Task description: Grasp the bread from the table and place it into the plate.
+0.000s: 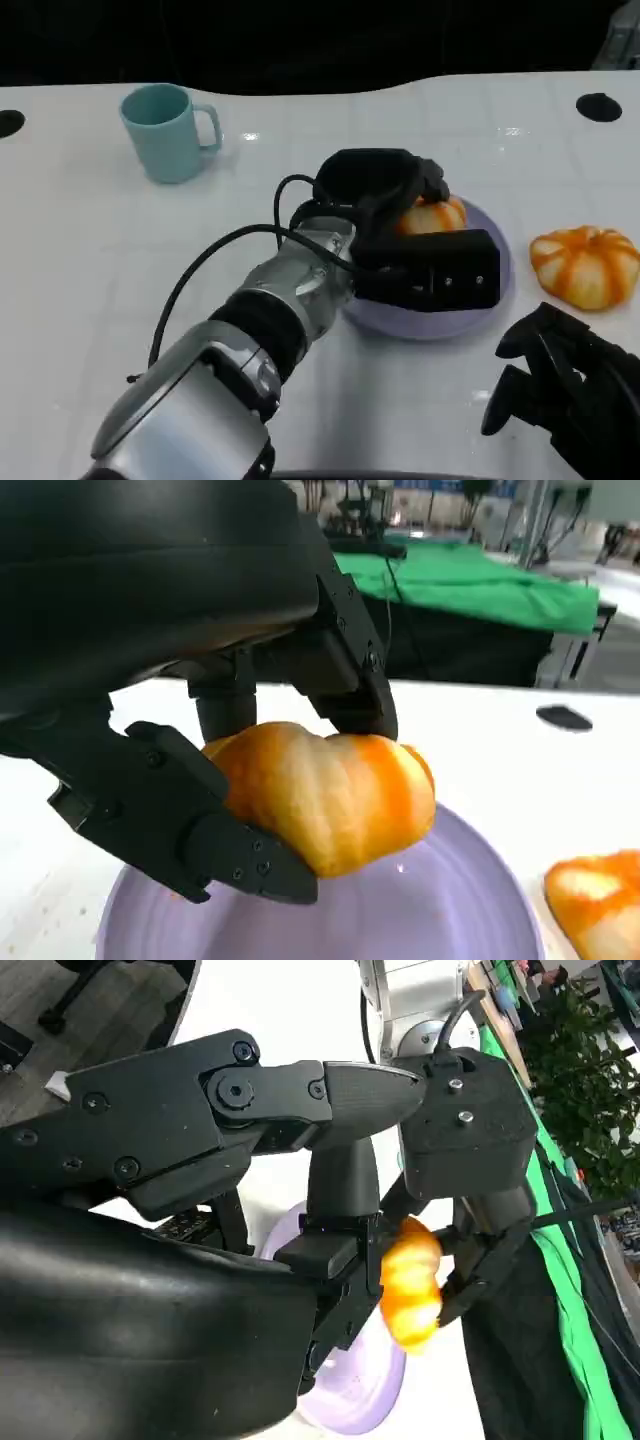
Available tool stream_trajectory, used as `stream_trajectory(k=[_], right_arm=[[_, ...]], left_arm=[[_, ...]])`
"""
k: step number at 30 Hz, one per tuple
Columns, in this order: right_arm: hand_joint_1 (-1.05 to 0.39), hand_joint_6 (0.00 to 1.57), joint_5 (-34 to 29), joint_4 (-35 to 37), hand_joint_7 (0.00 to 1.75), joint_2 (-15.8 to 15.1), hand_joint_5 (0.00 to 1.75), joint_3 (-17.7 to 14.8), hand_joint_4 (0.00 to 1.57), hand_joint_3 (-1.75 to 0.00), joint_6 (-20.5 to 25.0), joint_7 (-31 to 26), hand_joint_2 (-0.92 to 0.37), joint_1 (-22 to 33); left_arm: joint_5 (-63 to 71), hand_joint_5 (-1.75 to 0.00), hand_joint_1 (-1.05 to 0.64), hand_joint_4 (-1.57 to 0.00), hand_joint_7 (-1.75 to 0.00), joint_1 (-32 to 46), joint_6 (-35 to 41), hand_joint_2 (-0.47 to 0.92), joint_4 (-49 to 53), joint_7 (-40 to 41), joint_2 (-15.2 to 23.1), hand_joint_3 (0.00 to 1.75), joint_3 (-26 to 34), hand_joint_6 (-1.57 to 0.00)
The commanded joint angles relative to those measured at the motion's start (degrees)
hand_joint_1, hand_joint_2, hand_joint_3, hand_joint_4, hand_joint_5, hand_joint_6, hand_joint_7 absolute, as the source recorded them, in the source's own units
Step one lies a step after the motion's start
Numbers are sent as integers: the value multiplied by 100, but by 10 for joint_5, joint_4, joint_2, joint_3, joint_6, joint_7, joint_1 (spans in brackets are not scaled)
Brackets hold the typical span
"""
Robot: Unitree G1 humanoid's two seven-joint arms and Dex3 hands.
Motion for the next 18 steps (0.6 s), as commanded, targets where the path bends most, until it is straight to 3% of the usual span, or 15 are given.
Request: stream_trajectory(k=[1, 2, 3, 6, 11, 15, 18], right_arm=[[-46, 47, 3, -2, 163, -6, 175, -3, 63, -37, -11, 6, -92, 3], [-46, 47, 3, -2, 163, -6, 175, -3, 63, -37, -12, 6, -92, 3], [-47, 47, 2, -2, 163, -6, 175, -3, 63, -37, -13, 6, -92, 3], [-47, 48, 3, 0, 164, -6, 175, -4, 64, -37, -13, 6, -92, 3], [-47, 47, 4, 0, 164, -7, 175, -4, 64, -37, -12, 6, -92, 2], [-47, 48, 1, 0, 164, -5, 175, -3, 64, -36, -12, 3, -92, 0], [-47, 48, 4, 0, 164, -4, 175, -5, 64, -36, -12, 4, -92, 0]], left_arm=[[-7, -97, -34, -57, -2, -14, -9, 92, 5, -38, 4, 17, 4, -78], [-6, -88, -36, -57, -1, -16, -7, 92, 6, -52, 5, 18, 3, -75], [-5, -66, -42, -48, -1, -17, -6, 92, 7, -63, 6, 20, 1, -58], [-3, -36, -57, -31, 0, -22, -3, 92, 8, -99, 9, 28, -2, -37], [0, -24, -68, -17, 0, -25, 4, 92, 4, -126, 12, 38, -5, -26], [-28, -11, -86, -2, 0, -37, 3, 92, -2, -231, 29, 53, 15, -14], [-43, -7, -92, -1, -1, -36, -6, 92, -16, -273, 44, 55, 25, -14]])
